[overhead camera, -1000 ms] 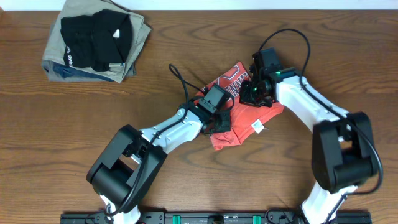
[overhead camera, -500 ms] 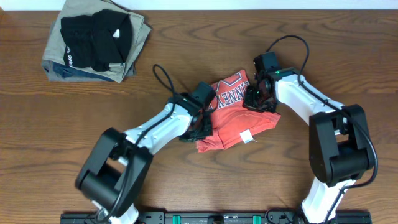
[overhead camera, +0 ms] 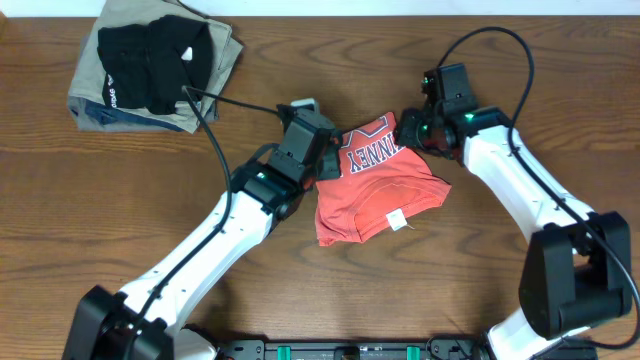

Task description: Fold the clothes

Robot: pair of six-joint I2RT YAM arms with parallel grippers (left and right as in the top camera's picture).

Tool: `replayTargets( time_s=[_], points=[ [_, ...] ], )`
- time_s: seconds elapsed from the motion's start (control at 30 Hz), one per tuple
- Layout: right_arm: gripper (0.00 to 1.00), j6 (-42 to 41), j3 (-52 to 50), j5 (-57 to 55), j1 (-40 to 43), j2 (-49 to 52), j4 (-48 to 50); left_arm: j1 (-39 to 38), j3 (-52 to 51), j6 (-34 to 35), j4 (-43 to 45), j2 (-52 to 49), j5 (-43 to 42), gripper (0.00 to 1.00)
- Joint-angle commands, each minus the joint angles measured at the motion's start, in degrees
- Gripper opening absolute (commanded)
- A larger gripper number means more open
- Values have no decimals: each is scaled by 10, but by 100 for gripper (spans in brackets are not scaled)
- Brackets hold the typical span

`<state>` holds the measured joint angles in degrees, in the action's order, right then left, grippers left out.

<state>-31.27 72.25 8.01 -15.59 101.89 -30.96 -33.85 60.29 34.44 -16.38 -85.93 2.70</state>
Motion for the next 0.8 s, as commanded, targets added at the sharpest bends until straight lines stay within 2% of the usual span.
replayTargets(
  time_s=[0.0,0.17,0.47,0.77],
  points=[
    [41,5,0,16,-13,31,33,2,-1,-16,29,-38,32,9],
    [23,5,0,44,-13,71,86,12,-1,-16,63,-111,32,9],
    [1,16,0,41,-16,156,146,76,-1,2,102,-239,-17,9],
    [1,6,0,12,9,186,131,155,0,-8,47,-245,-21,6]
  ],
)
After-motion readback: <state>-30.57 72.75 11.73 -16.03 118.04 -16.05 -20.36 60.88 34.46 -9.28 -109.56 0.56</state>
